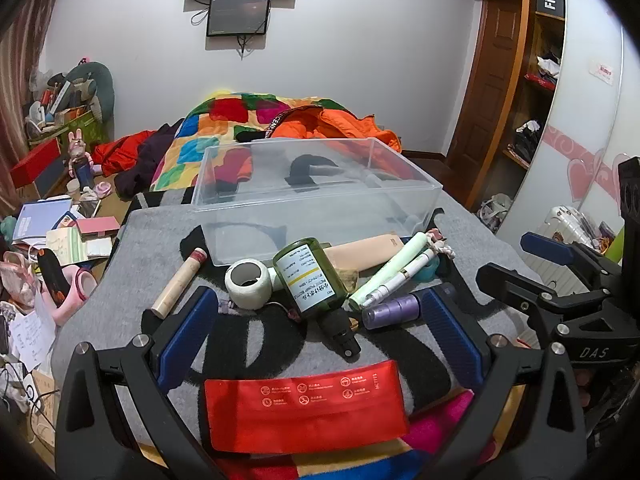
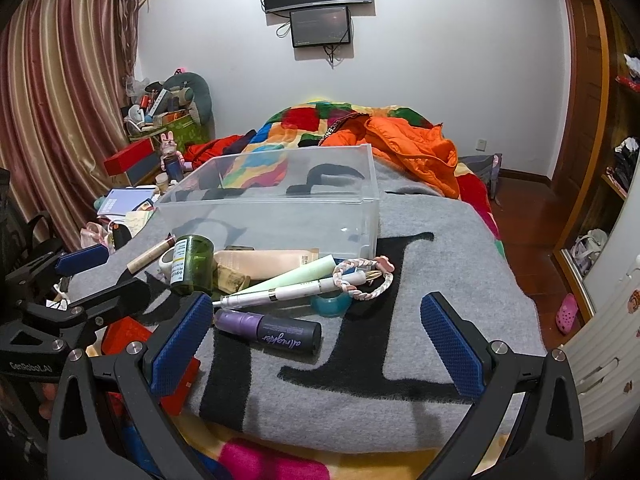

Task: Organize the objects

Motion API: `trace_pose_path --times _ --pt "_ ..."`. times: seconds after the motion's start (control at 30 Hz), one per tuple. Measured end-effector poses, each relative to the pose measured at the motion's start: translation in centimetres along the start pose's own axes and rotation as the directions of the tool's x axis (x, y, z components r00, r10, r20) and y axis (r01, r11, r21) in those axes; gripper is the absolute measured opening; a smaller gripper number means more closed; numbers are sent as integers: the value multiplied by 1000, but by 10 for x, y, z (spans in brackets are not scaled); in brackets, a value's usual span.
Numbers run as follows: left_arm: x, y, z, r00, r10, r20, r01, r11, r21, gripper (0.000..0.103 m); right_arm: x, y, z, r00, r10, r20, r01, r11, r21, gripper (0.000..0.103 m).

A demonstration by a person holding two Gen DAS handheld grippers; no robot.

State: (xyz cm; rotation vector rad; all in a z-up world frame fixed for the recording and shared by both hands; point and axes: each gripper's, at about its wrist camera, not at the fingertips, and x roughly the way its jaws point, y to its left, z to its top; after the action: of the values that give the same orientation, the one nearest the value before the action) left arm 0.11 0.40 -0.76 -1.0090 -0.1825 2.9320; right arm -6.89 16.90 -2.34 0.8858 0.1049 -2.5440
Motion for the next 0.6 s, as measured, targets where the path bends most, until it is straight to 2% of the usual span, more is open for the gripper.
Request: trace_pose_path --times 0.6 --pt "-1 1 -3 1000 -10 -3 10 1000 -6 103 0 1 0 1000 0 -1 0 1000 3 103"
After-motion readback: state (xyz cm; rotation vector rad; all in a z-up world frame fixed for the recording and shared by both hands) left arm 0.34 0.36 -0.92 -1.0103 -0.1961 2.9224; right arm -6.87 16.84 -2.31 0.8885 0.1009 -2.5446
